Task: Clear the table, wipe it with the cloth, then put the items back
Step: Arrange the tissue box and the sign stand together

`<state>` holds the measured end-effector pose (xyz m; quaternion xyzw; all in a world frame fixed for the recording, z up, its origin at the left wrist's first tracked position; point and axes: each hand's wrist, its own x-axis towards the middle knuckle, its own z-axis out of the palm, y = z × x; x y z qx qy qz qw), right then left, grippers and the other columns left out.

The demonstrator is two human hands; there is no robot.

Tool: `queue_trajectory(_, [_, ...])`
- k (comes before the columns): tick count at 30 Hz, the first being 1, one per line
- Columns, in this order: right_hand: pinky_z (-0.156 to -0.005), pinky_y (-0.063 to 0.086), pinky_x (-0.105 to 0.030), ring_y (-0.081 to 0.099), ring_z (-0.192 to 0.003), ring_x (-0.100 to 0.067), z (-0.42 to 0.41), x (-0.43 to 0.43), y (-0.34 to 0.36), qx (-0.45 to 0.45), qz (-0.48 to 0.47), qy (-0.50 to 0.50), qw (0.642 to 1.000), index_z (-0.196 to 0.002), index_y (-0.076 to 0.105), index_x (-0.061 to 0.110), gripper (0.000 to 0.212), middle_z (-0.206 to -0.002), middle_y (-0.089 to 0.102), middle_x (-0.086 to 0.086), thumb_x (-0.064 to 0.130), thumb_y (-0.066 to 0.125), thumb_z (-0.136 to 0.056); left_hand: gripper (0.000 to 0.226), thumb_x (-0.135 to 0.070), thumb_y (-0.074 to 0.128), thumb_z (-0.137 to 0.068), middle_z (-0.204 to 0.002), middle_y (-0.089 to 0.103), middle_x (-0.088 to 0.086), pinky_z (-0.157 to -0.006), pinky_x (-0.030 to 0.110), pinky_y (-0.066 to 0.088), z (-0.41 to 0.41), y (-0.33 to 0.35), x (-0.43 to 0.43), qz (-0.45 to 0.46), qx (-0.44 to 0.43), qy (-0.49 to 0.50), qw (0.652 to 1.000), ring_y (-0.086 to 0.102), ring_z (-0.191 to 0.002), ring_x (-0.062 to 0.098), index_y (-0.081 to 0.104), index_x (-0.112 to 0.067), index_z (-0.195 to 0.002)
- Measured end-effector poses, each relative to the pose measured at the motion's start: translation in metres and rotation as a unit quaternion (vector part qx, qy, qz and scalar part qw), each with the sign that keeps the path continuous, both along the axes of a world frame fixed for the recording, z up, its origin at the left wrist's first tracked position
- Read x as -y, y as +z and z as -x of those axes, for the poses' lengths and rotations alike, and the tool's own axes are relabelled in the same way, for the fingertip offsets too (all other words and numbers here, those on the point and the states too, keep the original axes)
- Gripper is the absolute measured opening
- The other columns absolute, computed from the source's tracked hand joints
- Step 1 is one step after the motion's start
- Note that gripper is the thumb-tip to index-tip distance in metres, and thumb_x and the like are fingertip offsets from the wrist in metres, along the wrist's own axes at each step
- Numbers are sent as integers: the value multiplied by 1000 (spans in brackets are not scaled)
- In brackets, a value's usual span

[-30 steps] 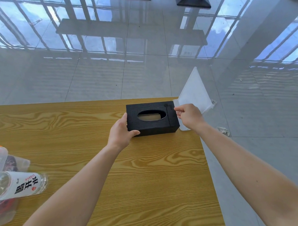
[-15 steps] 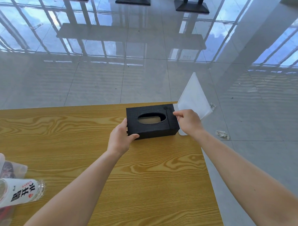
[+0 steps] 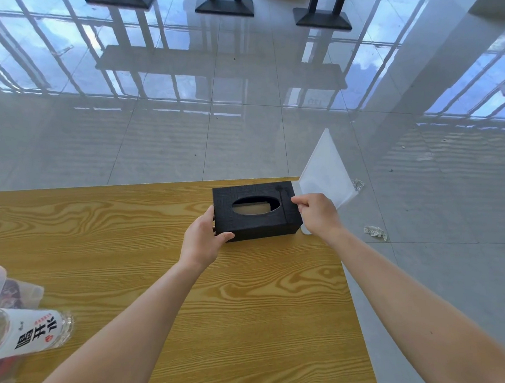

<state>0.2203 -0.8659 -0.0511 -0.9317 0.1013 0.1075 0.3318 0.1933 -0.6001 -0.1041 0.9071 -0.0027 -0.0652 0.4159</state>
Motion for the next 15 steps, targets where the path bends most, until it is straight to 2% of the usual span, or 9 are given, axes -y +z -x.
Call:
queue_trajectory(5, [-107,41,-32,54,-129,-26,3,-2,0,0,-1,-10,1000,-131,64,11,35,-135,63,-8,5,44,-102,66,-25,80,-81,-113,64,-11,-75,27,50,2,2,1,-4,1,-1,1000,63,-89,14,47,-25,-138])
queue_trajectory(12, [-105,40,-29,54,-129,-26,6,-5,3,2,-2,-17,1000,-132,63,10,35,-135,63,-8,4,45,-102,63,-27,80,-81,-109,66,-8,-81,41,56,2,1,0,-17,-16,5,1000,61,-93,15,47,-30,-134])
queue_trajectory(15, [-106,40,-32,54,-129,-26,7,-5,3,2,6,-9,1000,-135,60,9,36,-136,62,-10,5,45,-102,61,-28,80,-81,-110,65,-5,-82,40,55,1,0,1,-18,-25,7,999,61,-95,17,47,-29,-133])
